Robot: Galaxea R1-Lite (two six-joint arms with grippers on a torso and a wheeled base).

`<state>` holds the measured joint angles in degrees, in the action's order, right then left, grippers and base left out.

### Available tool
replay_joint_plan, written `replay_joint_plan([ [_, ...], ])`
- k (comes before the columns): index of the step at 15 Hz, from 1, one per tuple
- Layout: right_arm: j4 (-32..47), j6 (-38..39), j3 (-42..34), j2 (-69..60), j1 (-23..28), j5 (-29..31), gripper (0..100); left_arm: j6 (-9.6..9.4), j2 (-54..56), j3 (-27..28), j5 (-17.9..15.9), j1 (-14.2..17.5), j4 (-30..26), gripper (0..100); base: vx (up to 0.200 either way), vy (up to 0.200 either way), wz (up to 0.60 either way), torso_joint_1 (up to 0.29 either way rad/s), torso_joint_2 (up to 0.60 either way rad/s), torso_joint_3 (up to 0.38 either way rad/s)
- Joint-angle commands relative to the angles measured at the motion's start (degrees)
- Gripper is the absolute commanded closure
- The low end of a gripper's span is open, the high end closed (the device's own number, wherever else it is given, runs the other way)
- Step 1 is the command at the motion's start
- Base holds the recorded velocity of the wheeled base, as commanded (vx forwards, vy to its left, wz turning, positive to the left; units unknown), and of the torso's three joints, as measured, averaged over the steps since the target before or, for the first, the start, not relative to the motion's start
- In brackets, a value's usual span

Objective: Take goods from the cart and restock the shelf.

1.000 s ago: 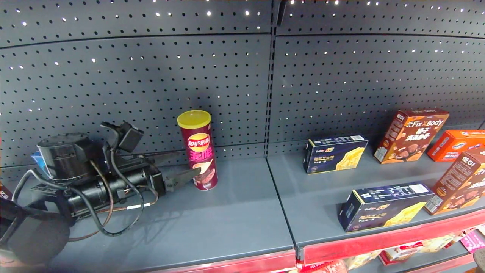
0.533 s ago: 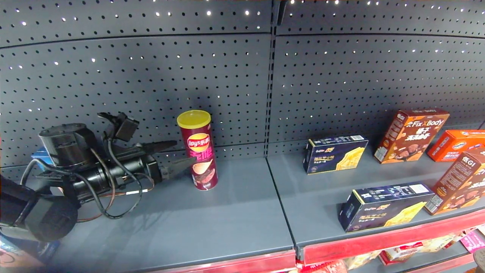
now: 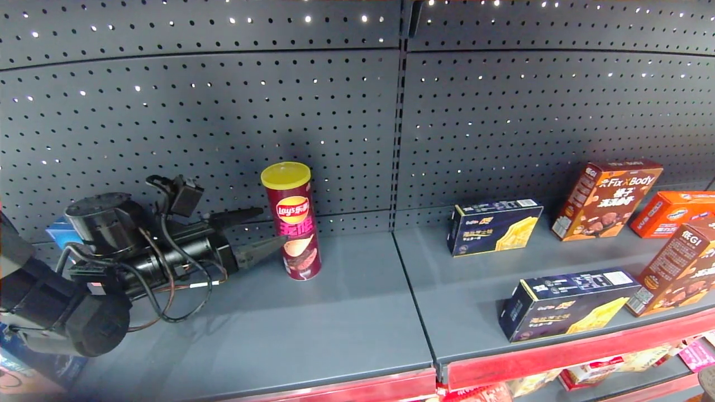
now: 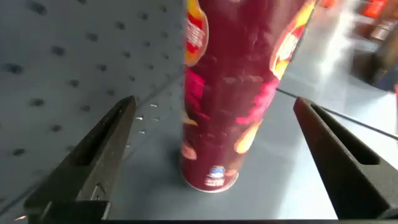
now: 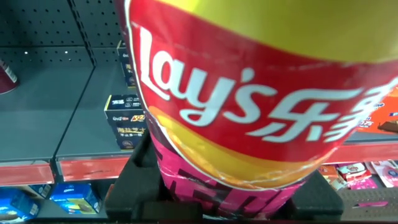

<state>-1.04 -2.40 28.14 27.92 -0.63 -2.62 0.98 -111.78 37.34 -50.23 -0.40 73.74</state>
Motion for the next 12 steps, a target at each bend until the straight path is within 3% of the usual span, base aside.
replay_joint_plan([
  [1, -0.02, -0.06, -0.01, 0.21, -0.07, -0.02, 100, 0.08, -1.78, 0.54, -2.6, 0.05, 0.09, 0, 0.0, 0.0, 0.0, 0.0, 0.0, 0.0],
  [5, 0.07, -0.06, -0.1, 0.3, -0.24, -0.46, 100, 0.34, -4.77, 2.04, -4.18, -0.13, 2.46, 0, 0.0, 0.0, 0.0, 0.0, 0.0, 0.0],
  [9, -0.02, 0.03, -0.19, 0.65, -0.33, -0.54, 100, 2.8, -6.26, 6.61, -7.78, -0.04, 2.81, 0, 0.0, 0.0, 0.0, 0.0, 0.0, 0.0],
  [12, -0.02, -0.06, -0.45, 0.65, -0.95, -0.54, 100, 2.8, -7.4, 7.92, -8.66, -0.39, 2.81, 0, 0.0, 0.0, 0.0, 0.0, 0.0, 0.0],
])
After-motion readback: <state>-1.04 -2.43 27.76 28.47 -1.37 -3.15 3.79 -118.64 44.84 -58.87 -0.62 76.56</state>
